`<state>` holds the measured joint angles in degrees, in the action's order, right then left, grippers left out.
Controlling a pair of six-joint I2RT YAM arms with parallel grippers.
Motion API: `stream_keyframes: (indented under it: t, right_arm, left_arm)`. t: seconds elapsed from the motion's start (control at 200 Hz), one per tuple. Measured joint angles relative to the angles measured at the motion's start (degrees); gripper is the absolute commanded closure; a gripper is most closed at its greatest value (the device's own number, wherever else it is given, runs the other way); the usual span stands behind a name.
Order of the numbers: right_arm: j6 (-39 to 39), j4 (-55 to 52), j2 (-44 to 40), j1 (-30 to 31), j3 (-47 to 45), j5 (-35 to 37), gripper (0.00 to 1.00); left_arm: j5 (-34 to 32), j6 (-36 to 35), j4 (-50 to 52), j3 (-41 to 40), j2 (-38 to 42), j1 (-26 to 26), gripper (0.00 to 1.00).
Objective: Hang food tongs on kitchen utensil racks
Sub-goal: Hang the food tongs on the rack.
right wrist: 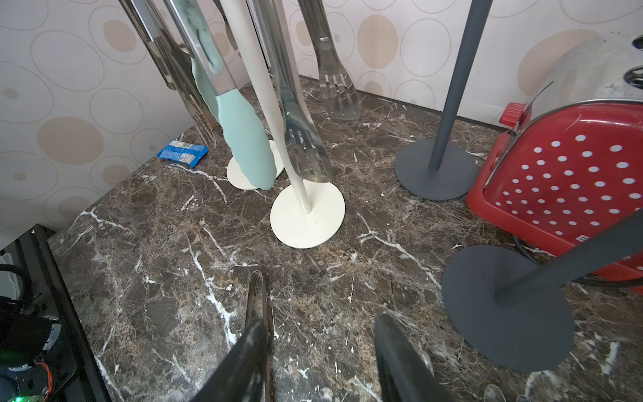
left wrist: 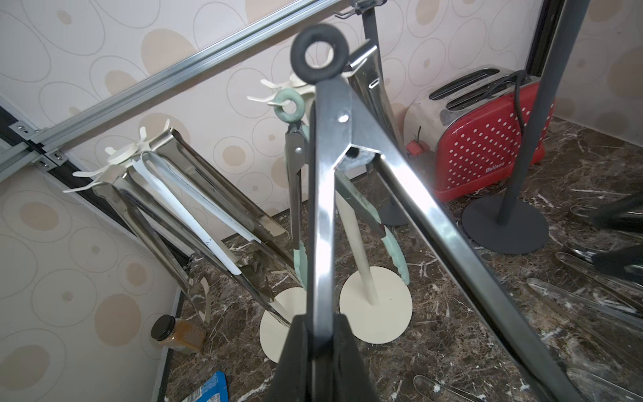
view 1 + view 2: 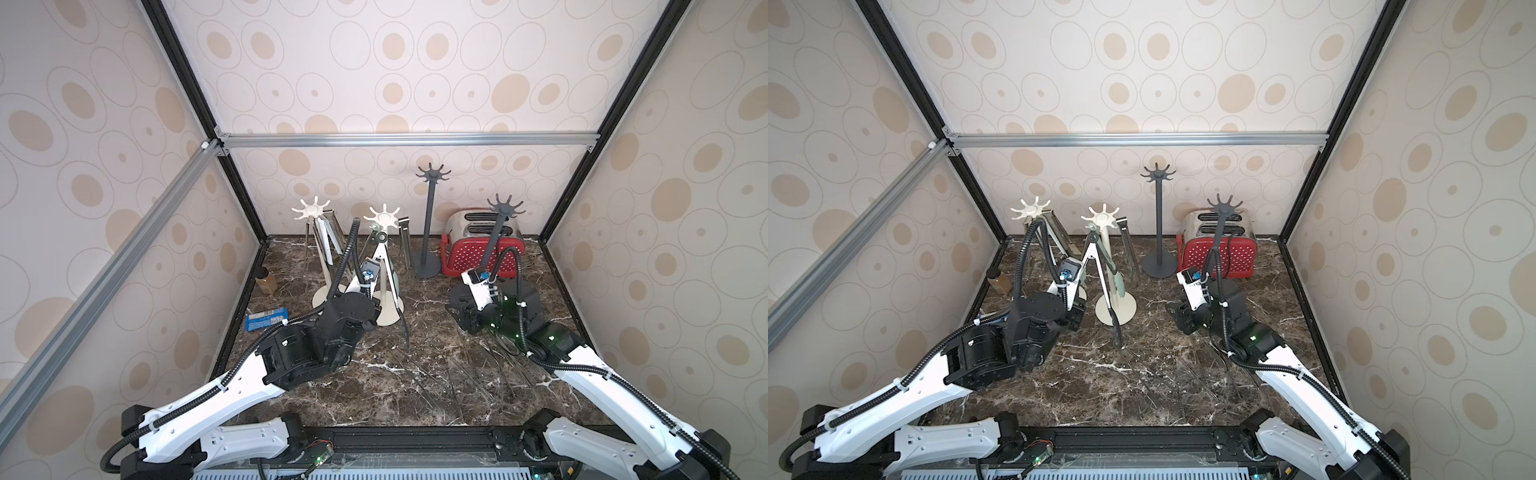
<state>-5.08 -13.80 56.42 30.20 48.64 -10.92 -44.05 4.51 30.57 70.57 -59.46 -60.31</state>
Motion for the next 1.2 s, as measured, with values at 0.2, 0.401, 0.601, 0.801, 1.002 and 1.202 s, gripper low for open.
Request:
stream_keyframes:
  t: [0.2, 0.401, 0.601, 0.801, 1.002, 1.202]
  right_arm:
    - [0.0, -0.1, 0.4, 0.0, 0.8, 0.0, 0.48]
    - [0.0, -0.2, 0.4, 0.0, 1.0, 0.0, 0.48]
    - [0.0, -0.2, 0.4, 0.0, 1.0, 0.0, 0.48]
    - [0.0, -0.2, 0.4, 0.0, 1.0, 0.0, 0.48]
    - [0.0, -0.2, 0.4, 0.0, 1.0, 0.0, 0.48]
    - [0.0, -0.2, 0.5, 0.0, 1.0, 0.0, 0.48]
  left_arm:
    - [3.0, -1.4, -1.3, 0.2, -1.9, 2.7, 1.00]
    - [4.0, -2.4, -2.6, 0.4, -3.3, 3.8, 1.00]
    - [4.1, -2.8, -4.2, 0.5, -3.4, 5.1, 1.00]
    - [4.7, -2.7, -4.4, 0.5, -3.4, 6.5, 1.00]
    - [6.0, -2.4, -4.5, 0.5, -3.6, 8.1, 1.00]
    - [7.2, -2.2, -5.3, 0.5, -4.8, 8.3, 1.00]
